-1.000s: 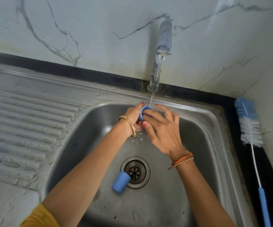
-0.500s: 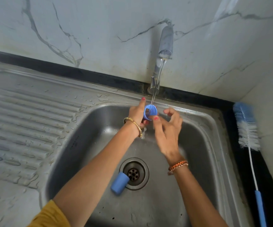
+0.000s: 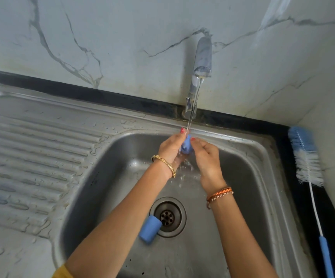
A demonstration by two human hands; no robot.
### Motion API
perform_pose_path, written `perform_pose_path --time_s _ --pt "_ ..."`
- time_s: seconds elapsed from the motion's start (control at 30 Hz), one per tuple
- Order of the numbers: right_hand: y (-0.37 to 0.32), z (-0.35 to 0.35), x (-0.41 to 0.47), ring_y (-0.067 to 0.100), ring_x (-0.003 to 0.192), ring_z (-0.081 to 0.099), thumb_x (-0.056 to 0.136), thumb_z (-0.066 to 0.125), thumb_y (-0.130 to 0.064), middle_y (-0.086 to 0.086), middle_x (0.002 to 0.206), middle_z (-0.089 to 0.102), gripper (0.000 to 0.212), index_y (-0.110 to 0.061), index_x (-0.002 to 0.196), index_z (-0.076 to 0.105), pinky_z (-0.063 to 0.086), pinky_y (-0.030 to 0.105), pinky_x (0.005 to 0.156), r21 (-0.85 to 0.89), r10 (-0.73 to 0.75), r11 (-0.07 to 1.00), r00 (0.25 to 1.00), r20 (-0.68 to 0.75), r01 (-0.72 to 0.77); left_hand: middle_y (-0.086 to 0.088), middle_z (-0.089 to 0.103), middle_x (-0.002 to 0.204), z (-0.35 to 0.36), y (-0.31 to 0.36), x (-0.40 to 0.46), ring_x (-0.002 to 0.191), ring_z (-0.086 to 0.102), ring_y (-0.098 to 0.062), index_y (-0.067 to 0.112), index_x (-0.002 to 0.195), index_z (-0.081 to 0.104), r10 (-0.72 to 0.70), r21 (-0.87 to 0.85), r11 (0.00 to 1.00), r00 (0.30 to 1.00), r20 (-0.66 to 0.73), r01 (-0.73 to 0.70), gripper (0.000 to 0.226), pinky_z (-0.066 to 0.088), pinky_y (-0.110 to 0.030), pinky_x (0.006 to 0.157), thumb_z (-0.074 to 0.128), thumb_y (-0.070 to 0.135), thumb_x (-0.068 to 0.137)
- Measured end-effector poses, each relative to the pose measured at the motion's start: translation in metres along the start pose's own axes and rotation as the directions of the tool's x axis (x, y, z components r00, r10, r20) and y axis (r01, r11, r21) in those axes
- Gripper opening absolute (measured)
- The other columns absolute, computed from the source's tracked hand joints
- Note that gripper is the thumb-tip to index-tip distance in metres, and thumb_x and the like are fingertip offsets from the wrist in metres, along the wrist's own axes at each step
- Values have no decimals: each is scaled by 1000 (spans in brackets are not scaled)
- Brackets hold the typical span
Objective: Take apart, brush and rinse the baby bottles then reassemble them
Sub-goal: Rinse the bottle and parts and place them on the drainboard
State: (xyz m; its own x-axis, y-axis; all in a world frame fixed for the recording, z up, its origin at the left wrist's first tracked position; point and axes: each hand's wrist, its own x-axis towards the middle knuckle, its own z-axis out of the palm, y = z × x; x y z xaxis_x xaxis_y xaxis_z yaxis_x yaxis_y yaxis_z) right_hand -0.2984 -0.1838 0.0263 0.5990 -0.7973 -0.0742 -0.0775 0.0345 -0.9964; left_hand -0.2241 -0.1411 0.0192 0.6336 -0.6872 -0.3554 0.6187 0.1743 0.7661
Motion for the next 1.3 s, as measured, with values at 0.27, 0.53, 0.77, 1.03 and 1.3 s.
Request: perform_pose_path --time_s 0.27,0.53,0.77,1.03,1.3 --pt "-5 2 23 16 66 55 95 47 -27 6 74 61 24 -14 79 58 44 27 66 355 451 839 892 -27 -413 -10 68 83 -9 8 -8 61 67 -8 -4 114 61 92 239 966 995 31 -97 30 58 -23 62 61 3 85" --pt "-4 29 30 31 100 56 98 37 -36 14 102 61 29 -14 92 54 47 39 87 -379 -73 925 988 -134 17 -7 67 68 -11 9 -4 54 65 -11 3 88 62 -43 -124 992 996 -75 33 16 55 -24 50 56 17 90" --pt "8 18 24 22 115 44 96 27 -36 4 121 54 41 -20 123 53 24 22 84 -696 -412 579 889 200 425 0 66 57 -17 12 -6 64 63 -14 8 83 61 -102 -199 975 995 -14 97 17 55 -22 49 50 13 94" --pt "-3 11 7 19 103 56 94 47 -9 9 111 60 22 -12 111 61 46 30 90 22 -28 999 1000 -4 28 5 69 84 -13 12 -7 69 65 -10 -2 115 59 206 141 970 978 -40 -199 36 56 -19 67 57 -11 81" --pt "-9 -1 7 15 82 62 91 54 -11 9 89 64 12 -4 96 62 55 23 73 570 306 739 933 189 -359 7 67 71 -12 27 -10 66 63 -2 -3 95 68 300 461 841 953 41 -284 27 51 -12 59 69 -15 70"
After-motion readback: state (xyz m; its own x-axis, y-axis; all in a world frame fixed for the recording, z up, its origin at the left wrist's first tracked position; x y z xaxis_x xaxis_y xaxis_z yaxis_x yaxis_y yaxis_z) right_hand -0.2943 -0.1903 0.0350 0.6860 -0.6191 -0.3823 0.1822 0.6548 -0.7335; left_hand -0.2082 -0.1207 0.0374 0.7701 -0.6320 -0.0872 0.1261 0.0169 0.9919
